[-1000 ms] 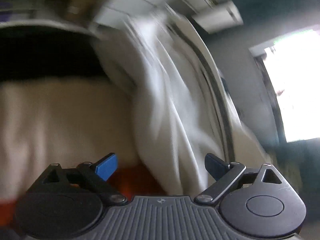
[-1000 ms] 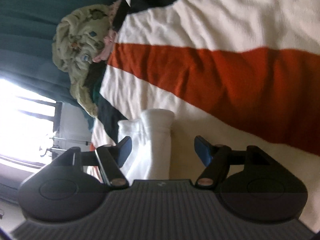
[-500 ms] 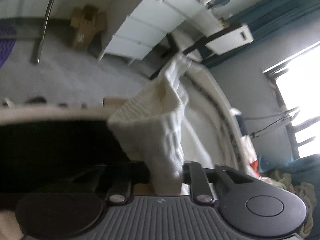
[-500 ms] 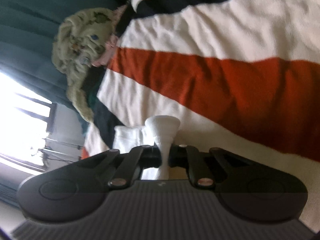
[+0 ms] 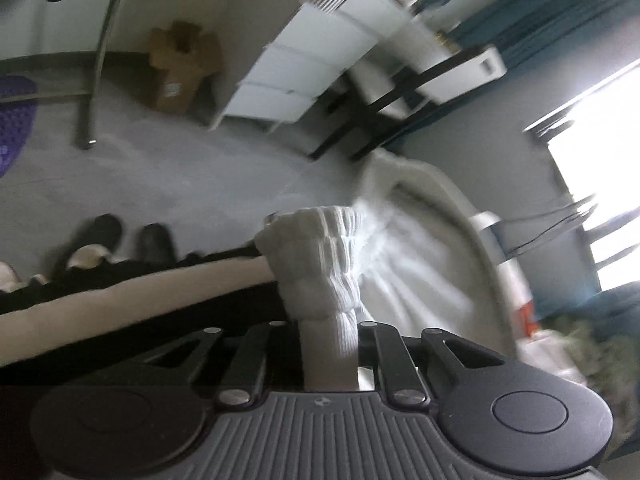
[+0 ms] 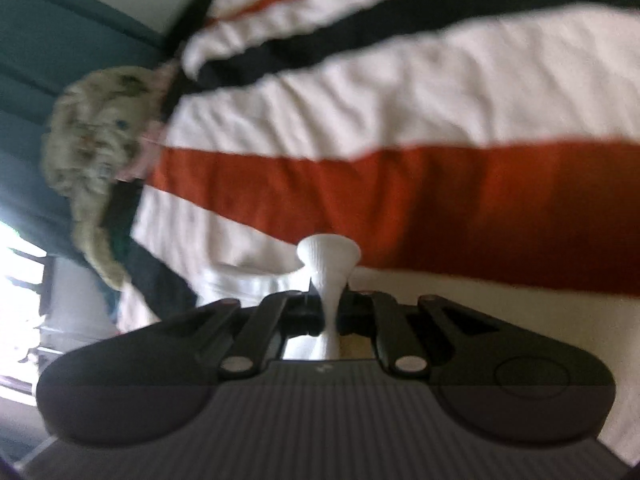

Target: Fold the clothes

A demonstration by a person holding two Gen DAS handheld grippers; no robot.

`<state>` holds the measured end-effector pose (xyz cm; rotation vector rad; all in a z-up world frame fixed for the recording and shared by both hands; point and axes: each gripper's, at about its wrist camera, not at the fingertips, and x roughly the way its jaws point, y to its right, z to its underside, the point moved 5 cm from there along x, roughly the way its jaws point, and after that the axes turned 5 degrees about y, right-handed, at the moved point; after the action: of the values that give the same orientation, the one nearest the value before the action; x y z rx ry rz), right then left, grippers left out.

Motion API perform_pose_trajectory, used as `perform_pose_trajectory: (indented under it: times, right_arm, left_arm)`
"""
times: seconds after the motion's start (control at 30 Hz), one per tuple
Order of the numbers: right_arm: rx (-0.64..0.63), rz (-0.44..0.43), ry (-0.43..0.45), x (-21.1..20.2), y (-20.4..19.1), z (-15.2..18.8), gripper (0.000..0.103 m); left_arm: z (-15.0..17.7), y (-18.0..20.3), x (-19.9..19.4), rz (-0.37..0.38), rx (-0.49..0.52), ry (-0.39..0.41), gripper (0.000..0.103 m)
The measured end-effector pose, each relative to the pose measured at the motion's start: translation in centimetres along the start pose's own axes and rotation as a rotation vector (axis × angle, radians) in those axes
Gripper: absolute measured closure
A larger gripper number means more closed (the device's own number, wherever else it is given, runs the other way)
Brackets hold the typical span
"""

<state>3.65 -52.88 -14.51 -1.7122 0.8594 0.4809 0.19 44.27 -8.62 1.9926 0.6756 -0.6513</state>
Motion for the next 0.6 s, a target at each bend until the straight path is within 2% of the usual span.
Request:
perform_pose_trajectory:
  times: [0.1,0.2,0.23,0.27,0.3,0.33,0.47,0.53,0.6]
  right_arm:
    - [0.01,0.022,-0.02,0.5,0.5,0.1,0.094]
    - [-0.021,0.035,-0.025,0.5,0.2,0.2,0.08]
    - [-0.045,0.045,-0.008,0.3,-0.1,0.1,0.064]
    - [-0.069,0.056,0.012,-0.1,-0.4,-0.1,0.04]
    - [-0.092,0.057,0.044,-0.6,-0.9,-0.2,0.03]
    - [-0.115,0.057,0.078,-1.2,-1.3,-0.4,0.02]
    - [-0.244,-0.004,0.196,-3.4,-4.0,-0.7,0.021]
    - [-0.326,-0.065,0.253,-4.9,-5.9,-0.4,0.02]
    - [-0.449,-0.187,0.349,-7.4,-8.6,0.5,0.02]
  left_arm:
    - [0.3,-0.2,0.1,-0.007,0.022,0.009,0.086]
    - [0.4,0.2,-0.8,-0.012,0.048,0.031,0.075]
    - [0.2,0.5,-1.3,-0.021,0.064,0.045,0.066]
    - [0.2,0.9,-1.9,-0.025,0.089,0.057,0.059]
    - [0.2,1.3,-2.5,-0.028,0.116,0.068,0.043]
    - [0.3,2.1,-3.1,-0.033,0.15,0.082,0.031]
    - [1.3,5.6,-6.2,-0.042,0.306,0.167,0.022]
    - [2.3,8.2,-7.7,-0.005,0.372,0.203,0.021]
    - [3.7,11.3,-9.5,0.062,0.446,0.257,0.021]
